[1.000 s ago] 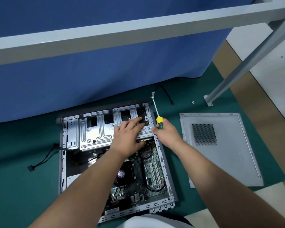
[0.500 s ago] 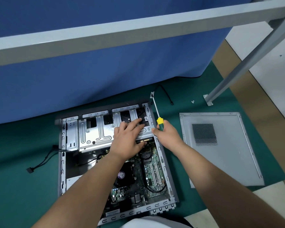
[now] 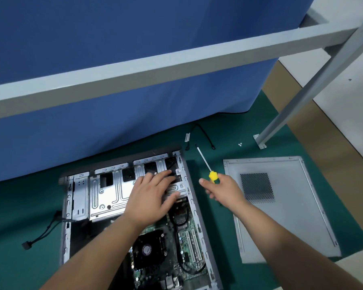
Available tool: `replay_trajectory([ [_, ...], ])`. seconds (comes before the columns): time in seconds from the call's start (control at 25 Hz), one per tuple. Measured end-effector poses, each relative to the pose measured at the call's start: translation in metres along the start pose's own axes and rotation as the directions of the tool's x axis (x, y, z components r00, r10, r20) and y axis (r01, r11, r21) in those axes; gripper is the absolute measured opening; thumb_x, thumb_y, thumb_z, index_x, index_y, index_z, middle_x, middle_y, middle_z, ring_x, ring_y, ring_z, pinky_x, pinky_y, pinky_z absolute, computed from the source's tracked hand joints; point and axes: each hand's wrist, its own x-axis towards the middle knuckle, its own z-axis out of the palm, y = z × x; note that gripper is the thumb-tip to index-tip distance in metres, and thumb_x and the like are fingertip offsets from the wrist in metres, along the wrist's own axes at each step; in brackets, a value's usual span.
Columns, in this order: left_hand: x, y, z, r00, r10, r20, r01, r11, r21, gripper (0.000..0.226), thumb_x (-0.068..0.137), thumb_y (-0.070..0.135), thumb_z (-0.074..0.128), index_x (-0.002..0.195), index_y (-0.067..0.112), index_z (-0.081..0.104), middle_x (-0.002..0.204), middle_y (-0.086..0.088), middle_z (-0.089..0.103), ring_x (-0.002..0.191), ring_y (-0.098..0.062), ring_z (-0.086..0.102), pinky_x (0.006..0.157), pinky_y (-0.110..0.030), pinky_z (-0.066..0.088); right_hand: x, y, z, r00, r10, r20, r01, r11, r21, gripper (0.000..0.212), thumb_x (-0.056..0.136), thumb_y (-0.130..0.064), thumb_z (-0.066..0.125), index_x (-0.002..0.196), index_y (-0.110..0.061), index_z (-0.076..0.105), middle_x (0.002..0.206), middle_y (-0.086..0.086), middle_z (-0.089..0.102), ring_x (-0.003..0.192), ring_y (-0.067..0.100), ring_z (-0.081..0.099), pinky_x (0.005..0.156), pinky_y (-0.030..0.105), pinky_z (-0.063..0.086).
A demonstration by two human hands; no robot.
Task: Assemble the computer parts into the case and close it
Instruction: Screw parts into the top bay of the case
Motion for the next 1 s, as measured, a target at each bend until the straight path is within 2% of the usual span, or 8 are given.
replay_trajectory([
  [0.08,0.021,0.004,-0.003,0.994,-0.033,-0.102,0.031,0.999,-0.022,0.047,0.103,0.058,0.034,0.133,0.032,0.059,0.144,0.013,0.053,0.116,-0.018,0.051,0.095,-0.038,0.039,0.021,0.007,-0.024,0.997,0.046,-0.067,-0.046,0.999,-0.004,0.037,0.091,-0.051,0.071,0.076,-0.017,0.064,0.062,-0.002,0.071,0.047,0.008,0.061,0.05,0.021,0.044],
  [0.16,0.052,0.013,-0.004,0.986,-0.079,-0.145,0.071,0.996,-0.059,0.041,0.102,0.053,0.041,0.129,0.03,0.06,0.143,0.011,0.054,0.125,-0.02,0.05,0.099,-0.042,0.041,0.045,0.014,-0.051,0.986,0.092,-0.139,-0.084,0.994,0.064,0.034,0.093,-0.045,0.071,0.074,-0.017,0.066,0.065,0.001,0.071,0.046,0.008,0.06,0.052,0.024,0.047],
  [0.28,0.102,0.024,-0.001,0.99,-0.136,-0.024,0.133,0.986,-0.098,0.041,0.102,0.052,0.045,0.133,0.03,0.06,0.151,0.009,0.05,0.136,-0.021,0.044,0.113,-0.044,0.034,0.082,0.024,-0.09,0.959,0.176,-0.222,-0.149,0.98,0.13,0.016,0.093,-0.031,0.07,0.086,-0.017,0.072,0.079,0.006,0.074,0.056,0.015,0.063,0.068,0.033,0.053],
  [0.36,0.125,0.026,0.007,0.98,-0.188,0.071,0.194,0.977,-0.089,0.044,0.103,0.056,0.04,0.135,0.032,0.059,0.151,0.011,0.049,0.138,-0.018,0.044,0.115,-0.04,0.027,0.105,0.031,-0.109,0.931,0.231,-0.283,-0.199,0.97,0.138,0.011,0.093,-0.026,0.066,0.091,-0.017,0.073,0.081,0.005,0.073,0.059,0.017,0.063,0.072,0.035,0.053],
  [0.48,0.135,0.028,0.02,0.973,-0.229,0.033,0.228,0.973,0.013,0.043,0.102,0.056,0.035,0.122,0.032,0.065,0.137,0.012,0.058,0.125,-0.02,0.054,0.108,-0.04,0.031,0.14,0.04,-0.126,0.884,0.276,-0.378,-0.257,0.961,0.102,0.017,0.093,-0.029,0.064,0.095,-0.014,0.071,0.077,0.006,0.074,0.069,0.022,0.067,0.069,0.031,0.05],
  [0.64,0.131,0.031,0.026,0.969,-0.218,-0.113,0.224,0.974,0.042,0.034,0.1,0.045,0.04,0.101,0.028,0.069,0.115,0.009,0.064,0.1,-0.024,0.06,0.094,-0.041,0.037,0.177,0.049,-0.124,0.878,0.216,-0.428,-0.231,0.973,0.017,0.021,0.094,-0.036,0.066,0.103,-0.018,0.073,0.092,0.011,0.075,0.097,0.033,0.067,0.085,0.037,0.054],
  [0.84,0.132,0.032,0.026,0.969,-0.223,-0.111,0.23,0.971,0.062,0.031,0.101,0.042,0.041,0.1,0.028,0.069,0.114,0.009,0.065,0.096,-0.025,0.059,0.092,-0.041,0.038,0.2,0.047,-0.107,0.816,0.176,-0.55,-0.253,0.965,-0.066,0.023,0.093,-0.041,0.068,0.106,-0.023,0.074,0.084,0.005,0.057,0.098,0.036,0.061,0.075,0.031,0.041],
  [1.0,0.131,0.033,0.025,0.967,-0.232,-0.101,0.239,0.969,0.057,0.032,0.102,0.042,0.04,0.102,0.028,0.069,0.117,0.009,0.065,0.099,-0.025,0.059,0.093,-0.041,0.038,0.207,0.051,-0.099,0.786,0.174,-0.593,-0.304,0.944,-0.127,0.024,0.095,-0.041,0.063,0.099,-0.018,0.07,0.094,0.014,0.068,0.097,0.038,0.063,0.073,0.034,0.041],
])
